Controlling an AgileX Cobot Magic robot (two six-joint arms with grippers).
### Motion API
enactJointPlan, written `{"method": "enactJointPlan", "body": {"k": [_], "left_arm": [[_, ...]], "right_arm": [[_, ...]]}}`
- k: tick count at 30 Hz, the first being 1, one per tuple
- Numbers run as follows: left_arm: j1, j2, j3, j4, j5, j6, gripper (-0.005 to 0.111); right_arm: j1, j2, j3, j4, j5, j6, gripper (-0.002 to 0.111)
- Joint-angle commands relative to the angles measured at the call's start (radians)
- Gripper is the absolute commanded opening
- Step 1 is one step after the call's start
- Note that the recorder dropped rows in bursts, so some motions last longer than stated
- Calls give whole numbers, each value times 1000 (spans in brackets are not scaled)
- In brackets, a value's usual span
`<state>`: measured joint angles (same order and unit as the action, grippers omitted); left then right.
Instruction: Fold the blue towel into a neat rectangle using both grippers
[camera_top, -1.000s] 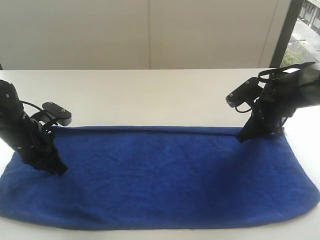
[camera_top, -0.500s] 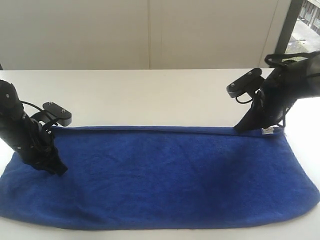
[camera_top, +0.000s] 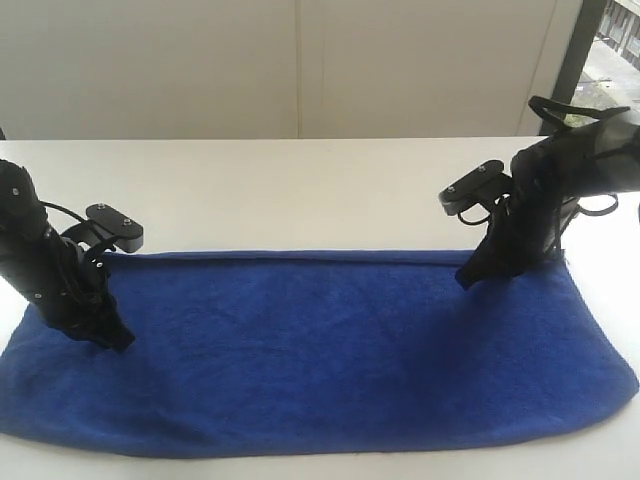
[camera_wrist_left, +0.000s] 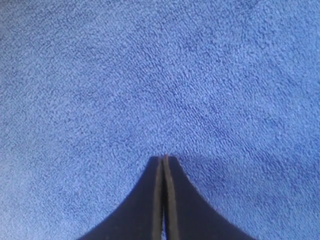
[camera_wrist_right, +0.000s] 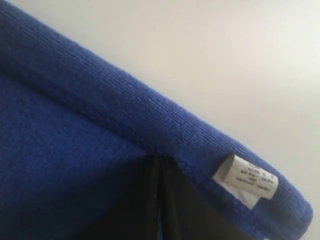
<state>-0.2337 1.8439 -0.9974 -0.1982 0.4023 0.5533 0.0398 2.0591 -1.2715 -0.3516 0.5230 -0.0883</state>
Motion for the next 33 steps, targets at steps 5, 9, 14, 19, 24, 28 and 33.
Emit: {"method": "enactJointPlan", "body": {"k": [5,9,14,19,24,28,33], "left_arm": [[-1,71,32,-2,12,2,0],[-1,71,32,-2,11,4,0],[-1,71,32,-2,7,4,0],[-1,71,32,-2,9,4,0],[-1,71,32,-2,13,4,0],[-1,71,32,-2,11,4,0],[-1,71,32,-2,12,4,0]], "right_arm": [[-11,15,-39,-31,-15,23,0],[-11,19,-43,-45,-32,23,0],[-11,27,-43,-61,-48,34,0],[-11,30,-43,-156,-86,120,0],[-21,48,-43,-169,-125,124,0],[-43,51,-47,-217,-130,126,0],[-60,42,-104,-228,-36,140,0]]}}
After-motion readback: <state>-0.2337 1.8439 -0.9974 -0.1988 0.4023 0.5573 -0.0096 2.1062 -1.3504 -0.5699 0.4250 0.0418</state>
